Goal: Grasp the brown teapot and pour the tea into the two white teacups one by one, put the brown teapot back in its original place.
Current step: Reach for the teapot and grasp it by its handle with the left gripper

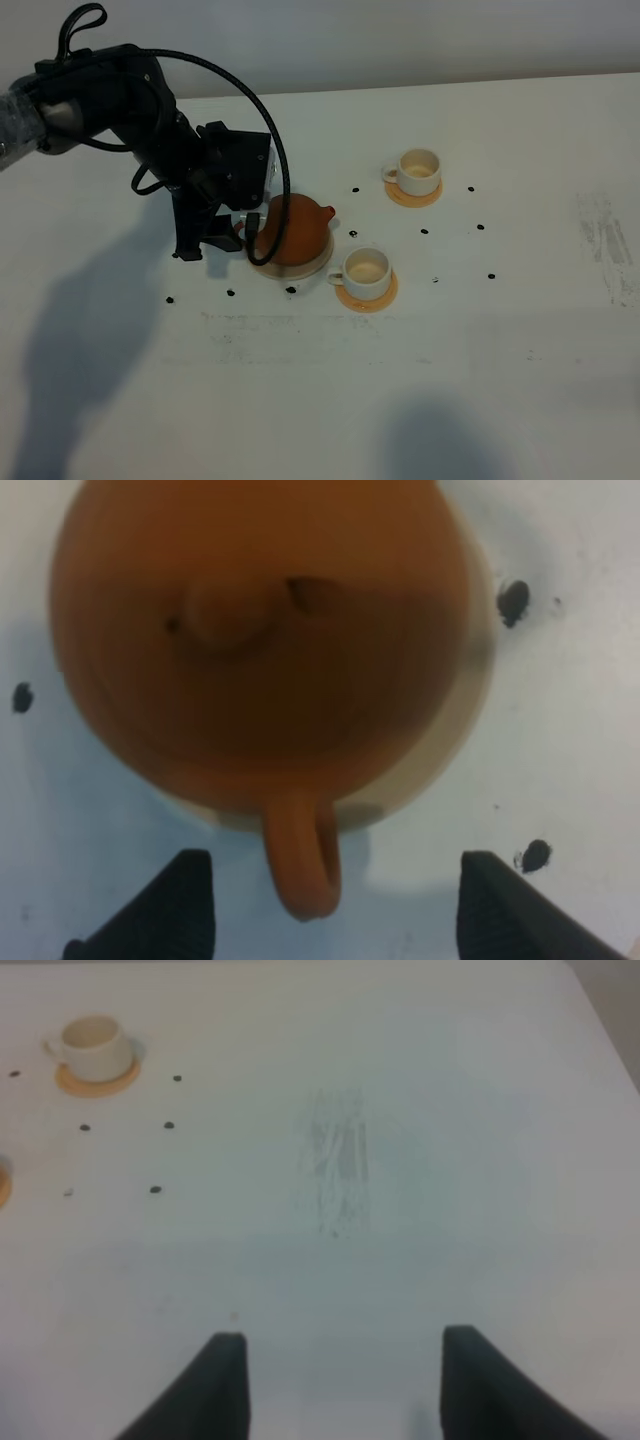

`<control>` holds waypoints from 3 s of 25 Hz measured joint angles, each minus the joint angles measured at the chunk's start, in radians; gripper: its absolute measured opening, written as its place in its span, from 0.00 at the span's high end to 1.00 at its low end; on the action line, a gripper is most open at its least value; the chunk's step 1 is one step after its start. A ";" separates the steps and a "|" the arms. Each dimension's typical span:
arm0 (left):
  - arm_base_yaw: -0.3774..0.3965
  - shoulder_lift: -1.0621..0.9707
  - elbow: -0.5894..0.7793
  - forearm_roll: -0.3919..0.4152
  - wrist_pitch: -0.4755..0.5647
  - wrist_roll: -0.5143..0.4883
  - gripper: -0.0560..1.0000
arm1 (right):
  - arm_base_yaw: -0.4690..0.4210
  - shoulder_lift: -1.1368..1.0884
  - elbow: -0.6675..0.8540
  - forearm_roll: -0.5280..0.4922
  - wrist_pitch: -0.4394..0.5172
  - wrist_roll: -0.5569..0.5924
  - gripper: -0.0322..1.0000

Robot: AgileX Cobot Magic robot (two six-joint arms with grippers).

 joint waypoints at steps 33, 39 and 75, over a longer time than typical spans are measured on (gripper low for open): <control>-0.023 0.023 0.000 0.025 -0.062 0.011 0.58 | 0.000 0.000 0.000 0.000 0.000 0.000 0.54; -0.024 0.027 0.000 0.025 -0.068 0.009 0.58 | 0.000 0.000 0.000 0.000 0.000 0.000 0.54; -0.032 0.013 0.000 -0.015 -0.072 -0.043 0.85 | 0.000 0.000 0.000 0.000 0.000 0.000 0.54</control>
